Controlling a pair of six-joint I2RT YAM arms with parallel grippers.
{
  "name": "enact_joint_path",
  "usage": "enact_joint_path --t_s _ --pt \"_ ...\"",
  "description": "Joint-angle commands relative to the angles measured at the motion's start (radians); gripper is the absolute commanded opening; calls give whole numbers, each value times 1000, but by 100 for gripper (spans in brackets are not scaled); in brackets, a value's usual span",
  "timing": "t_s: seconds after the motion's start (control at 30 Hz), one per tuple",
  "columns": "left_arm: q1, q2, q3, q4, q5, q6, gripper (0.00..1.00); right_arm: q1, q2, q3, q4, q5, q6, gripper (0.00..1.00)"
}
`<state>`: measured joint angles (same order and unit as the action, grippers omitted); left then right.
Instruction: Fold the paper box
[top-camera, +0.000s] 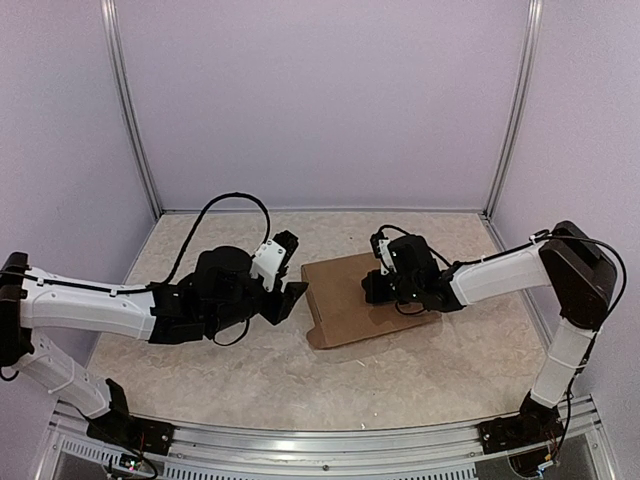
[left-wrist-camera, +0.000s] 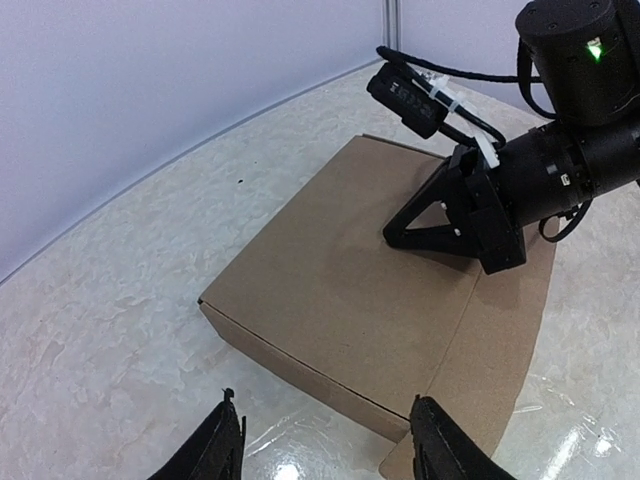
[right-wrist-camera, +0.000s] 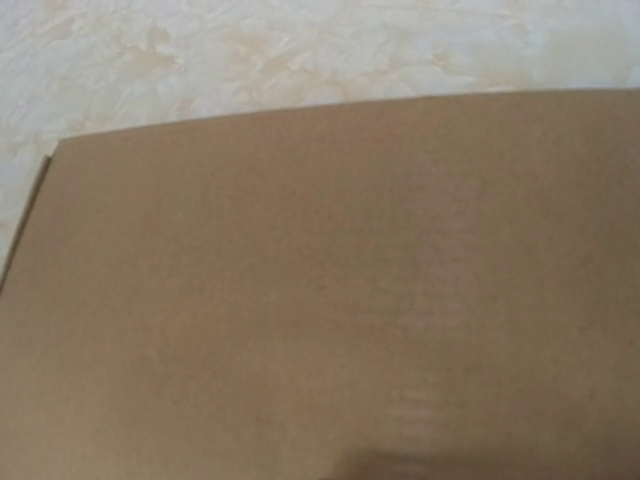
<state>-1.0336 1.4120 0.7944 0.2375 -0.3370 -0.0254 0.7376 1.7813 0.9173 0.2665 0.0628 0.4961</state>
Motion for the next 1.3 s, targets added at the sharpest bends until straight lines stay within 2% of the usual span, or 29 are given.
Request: enact_joint_path --t_s 0.0,0.23,0.33,0.47,0.63,0.67,0.73,0.77,0.8,1.0,1.03,1.1,1.2,1.27 --pt "41 50 28 29 123 -47 55 6 36 -26 -19 -9 11 0" --pt "102 121 49 57 205 -108 56 6 -28 -9 -53 8 -2 0" --pt "126 133 59 57 204 -162 58 6 -74 13 -97 29 -21 4" --pt "169 133 77 20 244 -227 58 1 -152 29 -154 75 -67 15" --pt "176 99 68 -4 175 -197 60 -40 -252 27 -229 115 -133 27" --pt "176 82 69 -11 164 -190 62 -55 -269 26 -246 117 -143 29" --pt "176 58 78 -38 150 -174 79 -87 -299 22 -279 135 -153 33" --pt "176 42 86 -57 147 -166 92 -107 -316 17 -291 149 -158 33" --pt "176 30 97 -77 148 -159 98 -121 -334 10 -293 163 -162 33" --pt "180 -65 122 -129 149 -111 99 -196 -433 -32 -289 183 -175 43" --pt "180 -78 123 -133 98 -171 99 -209 -440 -33 -298 190 -159 44" --pt "198 -114 111 -135 44 -245 99 -234 -443 -20 -352 231 -120 54" --pt "241 -150 49 -47 133 -264 99 -281 -428 10 -416 151 -139 58" --pt "250 -140 59 -52 177 -248 99 -298 -409 16 -428 113 -155 66"
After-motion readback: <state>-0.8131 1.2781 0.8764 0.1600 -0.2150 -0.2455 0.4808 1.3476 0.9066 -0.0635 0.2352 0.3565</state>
